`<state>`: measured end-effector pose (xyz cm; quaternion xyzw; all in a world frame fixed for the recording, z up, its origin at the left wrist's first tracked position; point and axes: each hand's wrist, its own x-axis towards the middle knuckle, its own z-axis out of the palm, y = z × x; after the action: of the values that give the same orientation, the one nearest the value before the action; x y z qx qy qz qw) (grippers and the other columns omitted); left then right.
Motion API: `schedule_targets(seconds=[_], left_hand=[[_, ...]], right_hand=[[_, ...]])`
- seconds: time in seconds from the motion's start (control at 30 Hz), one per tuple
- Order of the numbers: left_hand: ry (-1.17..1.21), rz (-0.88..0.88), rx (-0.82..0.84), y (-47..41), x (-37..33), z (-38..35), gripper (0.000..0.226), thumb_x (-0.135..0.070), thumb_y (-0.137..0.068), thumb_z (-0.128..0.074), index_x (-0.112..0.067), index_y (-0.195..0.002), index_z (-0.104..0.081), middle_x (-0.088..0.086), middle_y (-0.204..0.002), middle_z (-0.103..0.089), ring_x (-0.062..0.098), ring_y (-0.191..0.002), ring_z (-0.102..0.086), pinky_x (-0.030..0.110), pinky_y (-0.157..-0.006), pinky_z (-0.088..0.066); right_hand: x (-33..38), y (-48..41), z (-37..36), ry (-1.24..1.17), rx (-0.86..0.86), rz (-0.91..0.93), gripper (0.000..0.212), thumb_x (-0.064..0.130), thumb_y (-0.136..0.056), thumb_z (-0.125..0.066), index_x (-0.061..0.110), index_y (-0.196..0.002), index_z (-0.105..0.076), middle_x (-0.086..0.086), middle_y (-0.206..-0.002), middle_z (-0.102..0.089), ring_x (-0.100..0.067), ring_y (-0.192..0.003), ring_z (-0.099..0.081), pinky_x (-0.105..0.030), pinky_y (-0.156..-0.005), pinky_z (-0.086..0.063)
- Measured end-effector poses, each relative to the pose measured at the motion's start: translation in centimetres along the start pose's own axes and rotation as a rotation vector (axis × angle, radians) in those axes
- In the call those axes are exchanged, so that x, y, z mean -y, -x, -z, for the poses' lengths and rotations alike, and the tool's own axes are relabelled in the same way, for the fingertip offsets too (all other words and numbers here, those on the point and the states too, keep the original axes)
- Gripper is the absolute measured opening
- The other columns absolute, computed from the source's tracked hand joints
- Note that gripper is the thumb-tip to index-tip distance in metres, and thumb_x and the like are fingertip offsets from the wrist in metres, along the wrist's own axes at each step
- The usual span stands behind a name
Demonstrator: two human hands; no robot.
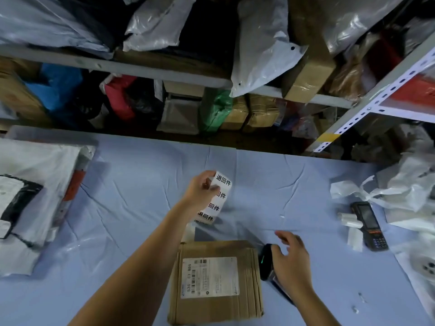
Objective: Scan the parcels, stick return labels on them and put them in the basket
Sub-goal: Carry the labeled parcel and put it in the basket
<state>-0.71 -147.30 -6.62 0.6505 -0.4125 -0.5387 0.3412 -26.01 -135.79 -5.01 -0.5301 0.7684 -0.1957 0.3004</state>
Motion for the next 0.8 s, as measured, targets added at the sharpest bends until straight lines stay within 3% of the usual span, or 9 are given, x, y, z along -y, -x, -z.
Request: schedule_targets(seconds=[0.1, 0.17, 0.23, 0.33, 0.47, 0.6, 0.7, 0.8], left_hand=[[0.090, -0.124, 0.088, 3.4, -0.4, 0.9, 0.043, -0.009, -0.095, -0.059, -0.037, -0.128, -0.053, 0.000, -0.107, -0.067, 0.020, -0.090, -0.069, 0.033, -0.069, -0.060], [0.132, -0.233, 0.099, 5.6, -0.4, 1.0, 0.045, -0.003, -0.095, -0.058, -0.032, -0.129, -0.054, 0.003, -0.112, -0.068, 0.026, -0.101, -0.067, 0.042, -0.082, -0.059], [0.086, -0.310, 0.092, 7.5, -0.5, 1.0, 0.045, 0.001, -0.094, -0.059, -0.025, -0.130, -0.056, -0.007, -0.114, -0.067, 0.023, -0.104, -0.065, 0.043, -0.087, -0.056], [0.017, -0.366, 0.092, 10.2, -1.0, 1.1, 0.042, -0.007, -0.094, -0.062, -0.025, -0.131, -0.055, -0.017, -0.118, -0.064, 0.014, -0.105, -0.062, 0.037, -0.084, -0.057], [0.057, -0.387, 0.030, 13.4, -2.1, 1.7, 0.042, -0.016, -0.090, -0.069, -0.034, -0.126, -0.055, -0.012, -0.116, -0.066, 0.012, -0.109, -0.062, 0.028, -0.085, -0.056], [0.139, -0.421, -0.156, 15.5, -3.6, 1.8, 0.038, -0.008, -0.086, -0.072, -0.030, -0.116, -0.062, -0.007, -0.107, -0.070, 0.013, -0.102, -0.068, 0.021, -0.072, -0.054], [0.082, -0.486, -0.304, 16.5, -4.4, 1.6, 0.035, -0.004, -0.085, -0.072, -0.022, -0.115, -0.063, -0.008, -0.102, -0.068, 0.009, -0.091, -0.068, 0.016, -0.065, -0.052], [-0.030, -0.481, -0.435, 17.2, -4.5, 1.2, 0.046, -0.005, -0.084, -0.074, -0.018, -0.125, -0.057, -0.008, -0.093, -0.067, 0.000, -0.076, -0.063, 0.011, -0.059, -0.047]], right_hand=[[4.6, -1.2, -0.7, -0.271, 0.096, 0.017, 0.021, 0.015, -0.094, -0.061, 0.033, -0.103, -0.065, 0.019, -0.105, -0.066, -0.002, -0.102, -0.062, -0.014, -0.079, -0.044], [7.4, -1.6, -1.3, -0.385, 0.193, 0.051, 0.012, 0.025, -0.095, -0.063, 0.034, -0.101, -0.067, 0.020, -0.099, -0.070, 0.005, -0.097, -0.063, -0.010, -0.077, -0.045], [9.6, -1.5, -1.9, -0.440, 0.303, 0.102, 0.006, 0.034, -0.096, -0.063, 0.033, -0.095, -0.069, 0.020, -0.093, -0.072, 0.008, -0.090, -0.064, -0.010, -0.072, -0.049], [11.1, -0.8, -2.3, -0.484, 0.397, 0.172, 0.009, 0.028, -0.096, -0.064, 0.033, -0.094, -0.070, 0.022, -0.095, -0.074, 0.007, -0.090, -0.067, -0.010, -0.069, -0.051], [11.2, 0.4, -1.8, -0.424, 0.435, 0.302, 0.012, 0.021, -0.095, -0.065, 0.030, -0.102, -0.072, 0.017, -0.094, -0.075, 0.001, -0.092, -0.068, -0.011, -0.072, -0.052], [10.4, 1.3, -0.9, -0.344, 0.510, 0.427, 0.014, 0.033, -0.096, -0.063, 0.026, -0.103, -0.073, 0.013, -0.096, -0.075, -0.001, -0.090, -0.069, -0.016, -0.075, -0.052], [9.9, 2.0, -0.5, -0.278, 0.512, 0.486, 0.015, 0.033, -0.096, -0.062, 0.024, -0.098, -0.074, 0.011, -0.093, -0.075, -0.001, -0.086, -0.067, -0.028, -0.079, -0.053], [10.0, 2.9, 0.0, -0.312, 0.537, 0.490, 0.021, 0.041, -0.097, -0.060, 0.026, -0.089, -0.072, 0.015, -0.092, -0.073, -0.001, -0.086, -0.067, -0.019, -0.072, -0.052]])
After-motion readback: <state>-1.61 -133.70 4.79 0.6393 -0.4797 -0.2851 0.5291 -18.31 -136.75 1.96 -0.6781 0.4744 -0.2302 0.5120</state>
